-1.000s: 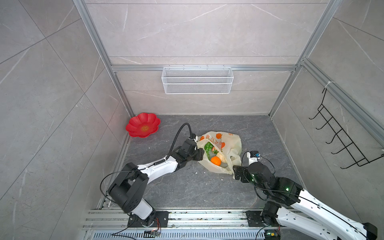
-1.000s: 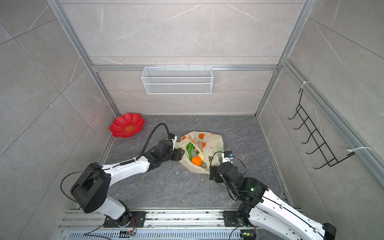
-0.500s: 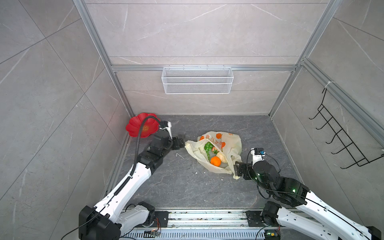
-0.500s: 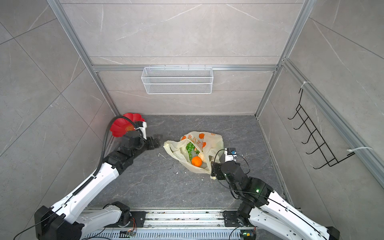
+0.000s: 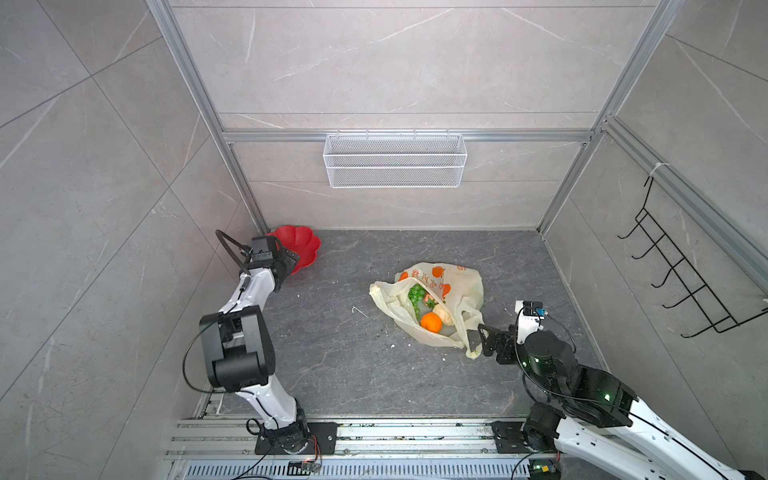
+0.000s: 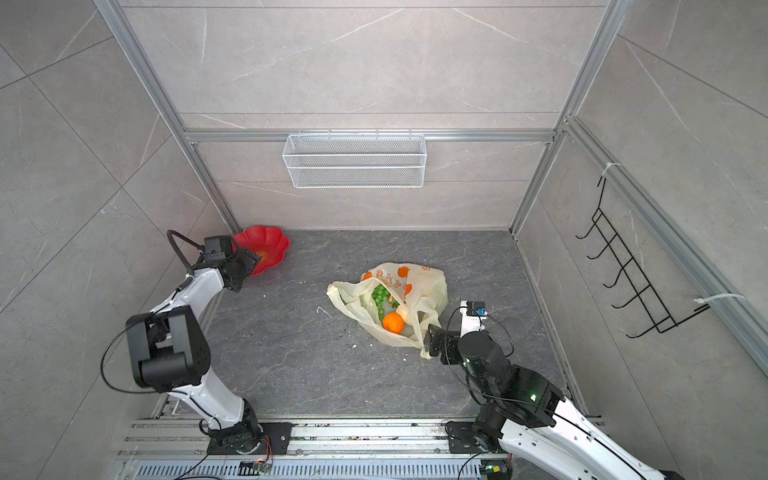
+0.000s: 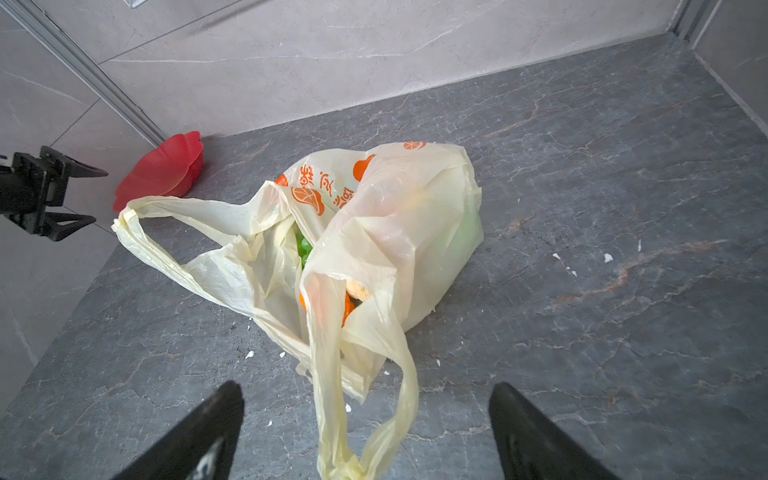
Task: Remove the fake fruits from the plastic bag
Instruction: 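Reach the left gripper to the red flower plate and grasp its rim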
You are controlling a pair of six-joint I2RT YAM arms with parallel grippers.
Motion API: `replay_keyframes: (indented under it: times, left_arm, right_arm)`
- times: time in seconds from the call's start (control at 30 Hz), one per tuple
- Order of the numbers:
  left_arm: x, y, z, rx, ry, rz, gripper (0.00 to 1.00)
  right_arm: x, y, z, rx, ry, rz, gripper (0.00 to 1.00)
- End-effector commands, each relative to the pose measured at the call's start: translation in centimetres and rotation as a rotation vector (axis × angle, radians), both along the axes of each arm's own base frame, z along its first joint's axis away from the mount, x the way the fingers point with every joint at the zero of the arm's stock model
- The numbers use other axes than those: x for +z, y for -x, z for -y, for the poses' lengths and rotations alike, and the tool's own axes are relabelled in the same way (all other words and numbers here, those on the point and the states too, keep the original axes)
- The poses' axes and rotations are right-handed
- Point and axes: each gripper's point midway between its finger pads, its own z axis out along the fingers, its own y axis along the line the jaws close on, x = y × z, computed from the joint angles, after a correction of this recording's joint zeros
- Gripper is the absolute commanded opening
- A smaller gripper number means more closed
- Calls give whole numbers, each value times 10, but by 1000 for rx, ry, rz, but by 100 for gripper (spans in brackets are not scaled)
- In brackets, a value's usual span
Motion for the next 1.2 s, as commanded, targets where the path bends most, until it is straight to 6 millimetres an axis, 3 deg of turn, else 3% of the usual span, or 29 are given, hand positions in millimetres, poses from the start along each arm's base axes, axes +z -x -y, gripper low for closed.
replay_keyframes:
  times: [0.0,0.07,0.17,0.27,0.37,0.5,0.7,0.83,0.93,1.17]
  left_arm:
    - [-9,-15,-13,56,50,-10,89]
    - [-22,-23,-18,61,57,-44,87]
    - [-46,-16,-23,111,74,-156,86]
    - [-60,-19,-26,133,92,-143,83]
    - [-68,-34,-25,104,117,-108,65]
    - [-70,-51,-23,62,116,-63,54]
    - [-75,-52,-17,43,144,-62,20]
    - [-59,-36,-7,52,181,-32,1]
    - [-50,-12,7,46,212,-20,0]
    - [-42,79,59,-36,262,-13,0]
  right_arm:
    - [-9,6,9,-10,19,-13,94]
    - [-9,8,13,-14,22,-10,94]
    - [-11,10,19,-32,29,-5,95]
    - [-13,11,24,-44,38,-5,95]
    - [-15,12,24,-45,39,-7,95]
    - [-16,12,24,-43,47,-13,95]
    - [-18,10,22,-47,56,-24,95]
    - [-17,7,17,-44,60,-31,95]
    - [-15,3,13,-40,63,-26,95]
    - [-9,-7,2,-27,92,-19,95]
